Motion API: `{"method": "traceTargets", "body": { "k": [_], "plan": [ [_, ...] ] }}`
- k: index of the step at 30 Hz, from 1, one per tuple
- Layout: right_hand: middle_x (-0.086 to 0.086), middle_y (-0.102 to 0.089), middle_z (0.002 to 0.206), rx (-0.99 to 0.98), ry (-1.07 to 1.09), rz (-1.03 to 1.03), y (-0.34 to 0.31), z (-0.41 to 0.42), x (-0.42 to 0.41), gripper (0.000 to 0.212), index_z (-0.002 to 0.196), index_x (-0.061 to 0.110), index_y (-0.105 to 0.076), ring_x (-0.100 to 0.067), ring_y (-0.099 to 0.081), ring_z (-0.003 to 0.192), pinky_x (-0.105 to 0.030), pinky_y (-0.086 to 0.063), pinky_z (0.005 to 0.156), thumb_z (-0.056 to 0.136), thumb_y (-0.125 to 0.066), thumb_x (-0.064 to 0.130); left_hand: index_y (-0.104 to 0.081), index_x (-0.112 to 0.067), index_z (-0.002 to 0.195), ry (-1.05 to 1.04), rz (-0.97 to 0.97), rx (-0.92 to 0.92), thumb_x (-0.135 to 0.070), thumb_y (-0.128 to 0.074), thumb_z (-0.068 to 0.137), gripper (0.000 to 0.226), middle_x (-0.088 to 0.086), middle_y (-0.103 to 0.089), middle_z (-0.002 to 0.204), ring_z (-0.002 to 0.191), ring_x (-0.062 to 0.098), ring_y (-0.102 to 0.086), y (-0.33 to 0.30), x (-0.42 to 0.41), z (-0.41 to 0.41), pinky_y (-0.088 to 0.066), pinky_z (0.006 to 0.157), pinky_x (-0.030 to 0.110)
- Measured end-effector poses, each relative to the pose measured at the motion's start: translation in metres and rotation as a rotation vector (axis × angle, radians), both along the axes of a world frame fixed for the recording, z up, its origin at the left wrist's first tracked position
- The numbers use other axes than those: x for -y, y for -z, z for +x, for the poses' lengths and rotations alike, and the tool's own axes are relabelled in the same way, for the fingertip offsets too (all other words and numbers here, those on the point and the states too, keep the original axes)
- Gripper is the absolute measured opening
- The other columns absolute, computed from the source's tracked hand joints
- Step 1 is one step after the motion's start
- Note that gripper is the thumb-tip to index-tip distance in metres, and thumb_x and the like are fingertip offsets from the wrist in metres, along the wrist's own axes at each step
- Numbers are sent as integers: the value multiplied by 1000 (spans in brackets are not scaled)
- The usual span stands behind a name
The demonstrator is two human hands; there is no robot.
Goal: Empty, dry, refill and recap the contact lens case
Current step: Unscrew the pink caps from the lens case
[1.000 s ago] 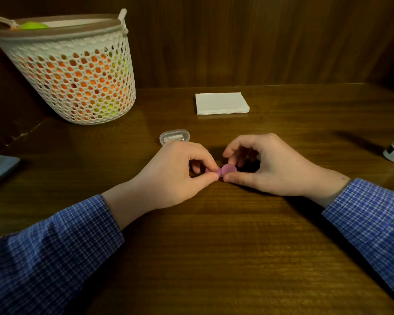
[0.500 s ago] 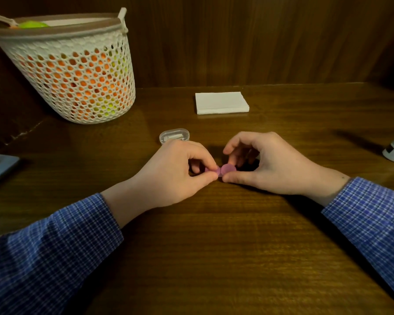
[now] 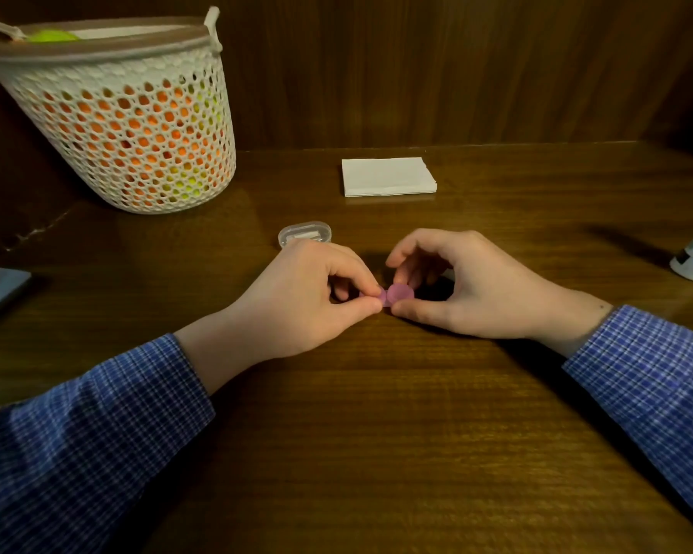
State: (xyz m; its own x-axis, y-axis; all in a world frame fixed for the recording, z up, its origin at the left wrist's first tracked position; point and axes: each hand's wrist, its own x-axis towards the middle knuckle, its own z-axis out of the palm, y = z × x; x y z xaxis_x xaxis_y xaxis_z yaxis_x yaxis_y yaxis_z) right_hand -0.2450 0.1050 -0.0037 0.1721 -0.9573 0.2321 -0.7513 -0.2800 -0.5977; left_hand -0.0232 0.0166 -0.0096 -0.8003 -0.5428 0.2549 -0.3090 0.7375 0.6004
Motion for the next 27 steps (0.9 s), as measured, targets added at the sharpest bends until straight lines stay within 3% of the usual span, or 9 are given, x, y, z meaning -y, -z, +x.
{"method": "traceTargets", "body": {
  "k": [3, 8, 11, 18, 23, 27],
  "plan": [
    [17, -69, 96, -23, 37, -23, 1, 2, 0, 47, 117, 29, -65, 3, -66, 94, -12, -54, 77, 77, -81, 47, -81, -34, 99, 3, -3, 2, -30, -79, 87, 12, -19, -74, 99, 86, 5, -67, 0, 0, 0, -51, 66, 15],
    [13, -75, 98, 51, -26, 25, -2, -1, 1, 42, 119, 25, -64, -3, -71, 96, -20, -58, 88, 82, -84, 22, -80, -34, 98, 8, -2, 3, -29, -80, 87, 12, -18, -74, 99, 85, 6, -67, -1, -1, 0, -51, 66, 15],
    [12, -75, 101, 71, -45, 48, -3, -2, 0, 44, 121, 23, -63, -5, -72, 98, -22, -57, 90, 83, -83, 17, -80, -34, 98, 5, 2, 0, -30, -80, 87, 12, -18, -74, 98, 85, 7, -67, -1, -1, 0, -52, 67, 15],
    [16, -70, 102, -6, 7, -3, -2, 4, -1, 51, 119, 26, -65, -1, -68, 96, -25, -58, 85, 76, -81, 46, -81, -33, 98, -6, 10, 4, -29, -80, 87, 12, -18, -74, 98, 84, 8, -67, -1, -1, -1, -55, 66, 18],
    [11, -73, 101, 71, -27, 29, -2, 1, 0, 41, 120, 23, -65, -3, -71, 97, -22, -58, 88, 83, -84, 20, -81, -33, 98, 0, 21, 1, -28, -80, 87, 12, -18, -74, 98, 82, 7, -67, -1, -1, -1, -52, 65, 16],
    [12, -72, 104, 68, -38, 39, -2, 0, -1, 41, 121, 23, -65, -1, -69, 101, -19, -56, 89, 84, -83, 19, -81, -33, 98, -1, 28, 0, -28, -79, 87, 12, -18, -74, 99, 81, 6, -67, -1, -1, 0, -51, 64, 15]
  ]
}}
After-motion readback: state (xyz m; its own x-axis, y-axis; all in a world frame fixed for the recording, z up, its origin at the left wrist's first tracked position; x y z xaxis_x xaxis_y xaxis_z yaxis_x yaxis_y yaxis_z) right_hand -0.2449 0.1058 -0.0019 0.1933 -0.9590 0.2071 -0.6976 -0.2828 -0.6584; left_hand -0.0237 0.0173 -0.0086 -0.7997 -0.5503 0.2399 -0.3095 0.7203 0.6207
